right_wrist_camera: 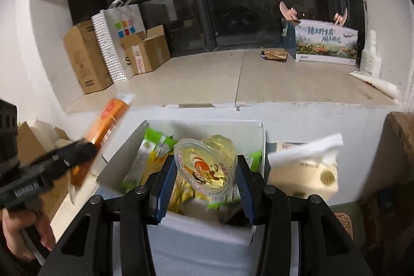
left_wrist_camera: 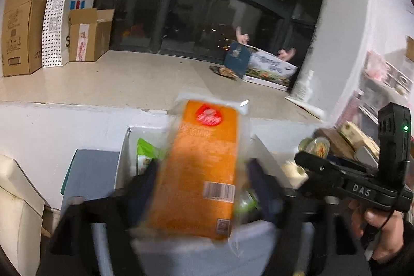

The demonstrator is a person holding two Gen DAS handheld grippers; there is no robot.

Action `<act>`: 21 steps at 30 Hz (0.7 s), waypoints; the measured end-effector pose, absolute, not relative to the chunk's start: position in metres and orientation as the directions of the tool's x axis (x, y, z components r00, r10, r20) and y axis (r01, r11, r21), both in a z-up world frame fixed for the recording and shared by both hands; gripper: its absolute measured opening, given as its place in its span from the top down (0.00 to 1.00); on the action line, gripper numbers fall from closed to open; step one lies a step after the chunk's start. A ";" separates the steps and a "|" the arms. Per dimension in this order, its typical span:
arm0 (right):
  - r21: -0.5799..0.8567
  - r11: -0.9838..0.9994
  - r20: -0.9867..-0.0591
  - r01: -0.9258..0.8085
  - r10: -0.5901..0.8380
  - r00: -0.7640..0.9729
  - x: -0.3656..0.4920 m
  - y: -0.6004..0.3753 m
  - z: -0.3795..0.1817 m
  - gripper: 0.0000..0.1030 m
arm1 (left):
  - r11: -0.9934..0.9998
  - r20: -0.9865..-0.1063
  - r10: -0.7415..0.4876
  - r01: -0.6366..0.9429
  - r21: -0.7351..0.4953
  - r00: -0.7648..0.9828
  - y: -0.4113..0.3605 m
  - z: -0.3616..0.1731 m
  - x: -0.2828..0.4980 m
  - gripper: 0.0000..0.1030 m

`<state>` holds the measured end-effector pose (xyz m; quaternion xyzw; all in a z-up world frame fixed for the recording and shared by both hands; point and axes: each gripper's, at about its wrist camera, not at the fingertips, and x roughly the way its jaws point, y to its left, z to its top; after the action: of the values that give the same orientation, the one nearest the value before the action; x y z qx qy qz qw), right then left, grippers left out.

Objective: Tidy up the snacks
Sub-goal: 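Drop the orange packet and jelly cup into the white box by opening both tools, then move both tools back to the round bread and last jelly cup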

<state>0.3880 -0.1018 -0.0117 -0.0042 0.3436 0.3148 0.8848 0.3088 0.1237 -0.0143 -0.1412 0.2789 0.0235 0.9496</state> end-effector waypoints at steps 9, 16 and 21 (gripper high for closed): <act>0.257 0.802 -0.583 -0.540 0.574 0.576 0.401 -0.100 -0.023 0.00 | 0.957 -0.582 -0.008 -0.162 -0.240 0.813 0.146 -0.034 0.311 0.00; 0.241 0.780 -0.547 -0.578 0.601 0.582 0.370 -0.108 -0.003 0.00 | 0.968 -0.555 -0.047 -0.100 -0.232 0.830 0.141 -0.027 0.264 0.00; 0.248 0.744 -0.503 -0.620 0.646 0.574 0.324 -0.125 0.009 0.00 | 0.980 -0.534 -0.100 -0.011 -0.201 0.840 0.120 -0.027 0.210 0.00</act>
<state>0.3240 -0.1250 0.0088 0.0221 0.2923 0.3571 0.8869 0.2097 0.1198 -0.0270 -0.0985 0.2823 -0.0234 0.9540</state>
